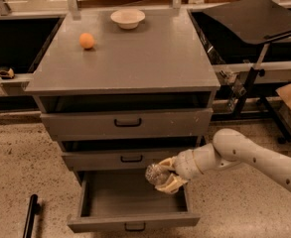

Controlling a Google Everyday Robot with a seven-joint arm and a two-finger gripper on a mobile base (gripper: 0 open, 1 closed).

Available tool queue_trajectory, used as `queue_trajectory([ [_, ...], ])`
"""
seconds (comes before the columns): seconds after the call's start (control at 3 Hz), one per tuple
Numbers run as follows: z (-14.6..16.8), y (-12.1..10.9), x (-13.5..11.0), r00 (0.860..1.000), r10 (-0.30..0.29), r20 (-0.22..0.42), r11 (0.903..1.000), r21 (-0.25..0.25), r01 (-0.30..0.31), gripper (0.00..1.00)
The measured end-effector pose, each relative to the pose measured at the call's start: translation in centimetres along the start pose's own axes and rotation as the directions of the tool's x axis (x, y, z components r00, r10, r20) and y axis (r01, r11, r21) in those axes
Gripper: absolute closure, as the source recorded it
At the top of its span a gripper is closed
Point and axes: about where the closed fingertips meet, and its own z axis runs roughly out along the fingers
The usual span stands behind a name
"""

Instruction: Place water bottle into bottom drawer

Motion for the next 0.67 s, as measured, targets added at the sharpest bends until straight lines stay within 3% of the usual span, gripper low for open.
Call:
queue_trajectory([
  [0.33, 0.3, -0.2, 0.1, 1.0, -0.002, -0.002, 1.0, 0.0, 0.002, 1.0],
  [0.67, 2.3, -1.1, 2.7, 0.999, -0.036, 0.04, 0.9986, 0.04, 0.034, 1.0],
])
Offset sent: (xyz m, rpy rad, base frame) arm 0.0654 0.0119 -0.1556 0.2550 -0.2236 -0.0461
